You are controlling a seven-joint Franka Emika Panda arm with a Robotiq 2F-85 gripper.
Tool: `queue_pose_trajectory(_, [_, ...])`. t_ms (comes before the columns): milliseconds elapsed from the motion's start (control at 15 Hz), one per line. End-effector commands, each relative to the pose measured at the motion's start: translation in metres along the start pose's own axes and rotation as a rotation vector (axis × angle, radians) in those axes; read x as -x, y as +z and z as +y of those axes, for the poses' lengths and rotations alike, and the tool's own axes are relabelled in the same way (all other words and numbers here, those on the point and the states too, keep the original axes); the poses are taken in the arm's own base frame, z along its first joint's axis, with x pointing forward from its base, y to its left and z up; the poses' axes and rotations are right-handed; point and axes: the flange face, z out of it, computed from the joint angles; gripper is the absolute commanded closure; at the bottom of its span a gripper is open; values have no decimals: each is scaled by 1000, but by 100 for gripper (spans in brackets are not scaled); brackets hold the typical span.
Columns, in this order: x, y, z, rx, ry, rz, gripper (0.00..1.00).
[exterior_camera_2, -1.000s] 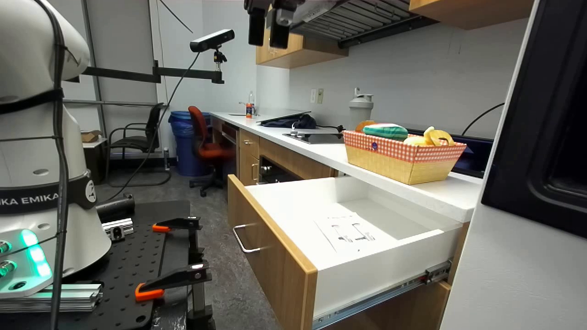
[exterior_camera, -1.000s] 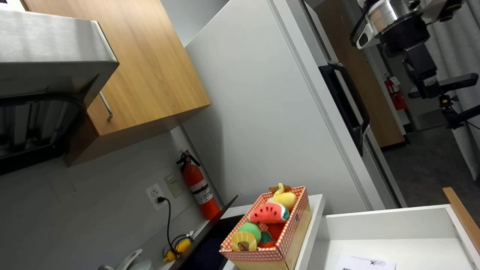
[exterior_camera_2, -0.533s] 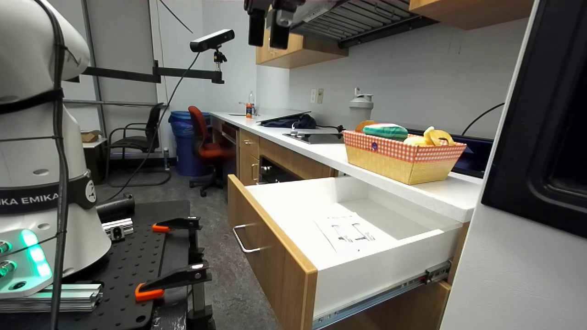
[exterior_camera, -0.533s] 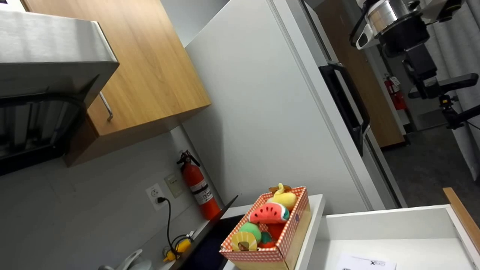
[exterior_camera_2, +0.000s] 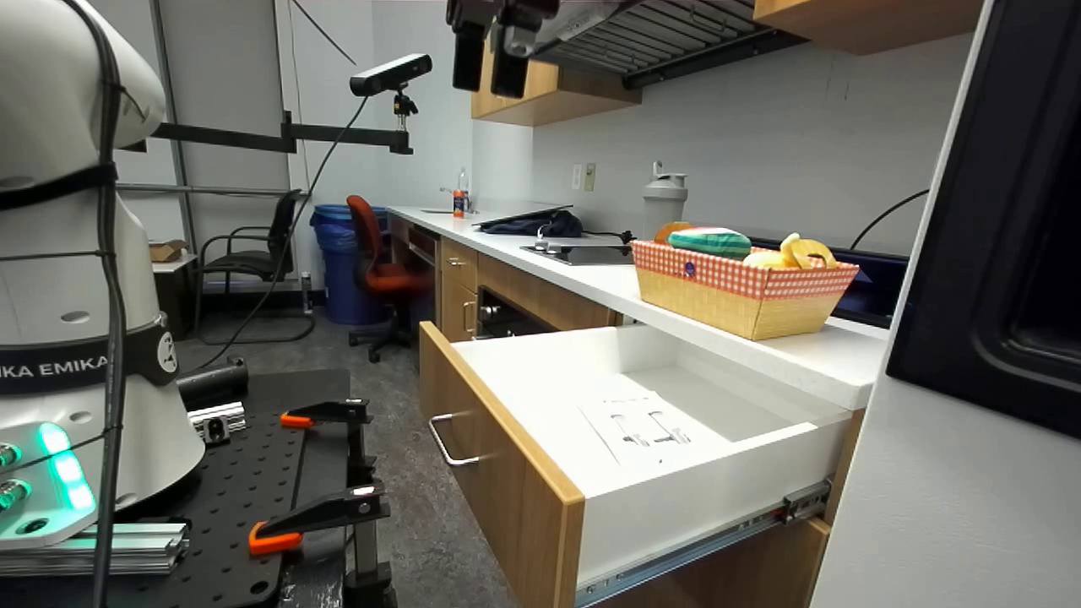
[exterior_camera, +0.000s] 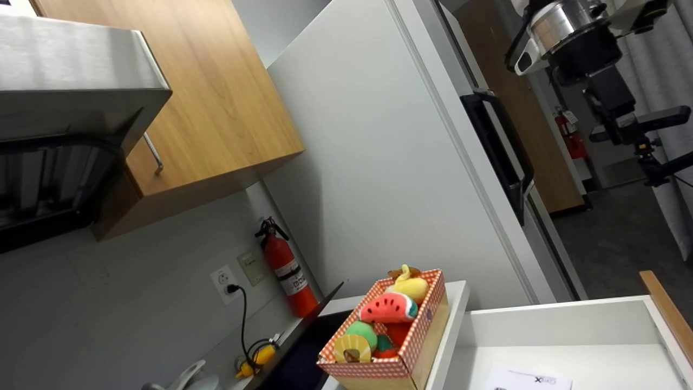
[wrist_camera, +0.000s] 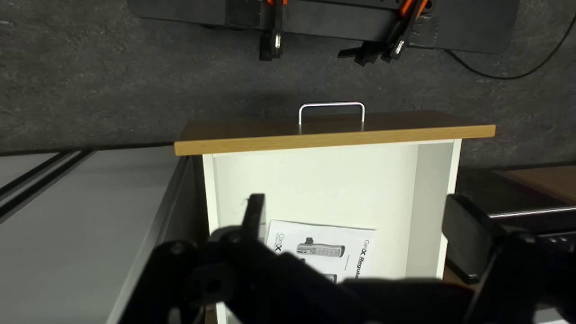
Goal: Put the watermelon, banana and big orange plush in the top drawer below the countertop
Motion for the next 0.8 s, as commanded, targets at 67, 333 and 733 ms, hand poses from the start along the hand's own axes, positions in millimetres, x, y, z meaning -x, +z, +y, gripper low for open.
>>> queue_pose_trajectory(67, [-40, -26, -47, -4, -53, -111, 0])
queue_pose_trajectory(333, [-85, -49, -107, 23, -112, -164, 0])
queue_pose_trajectory(733, [-109, -54, -142, 91, -140, -153, 0])
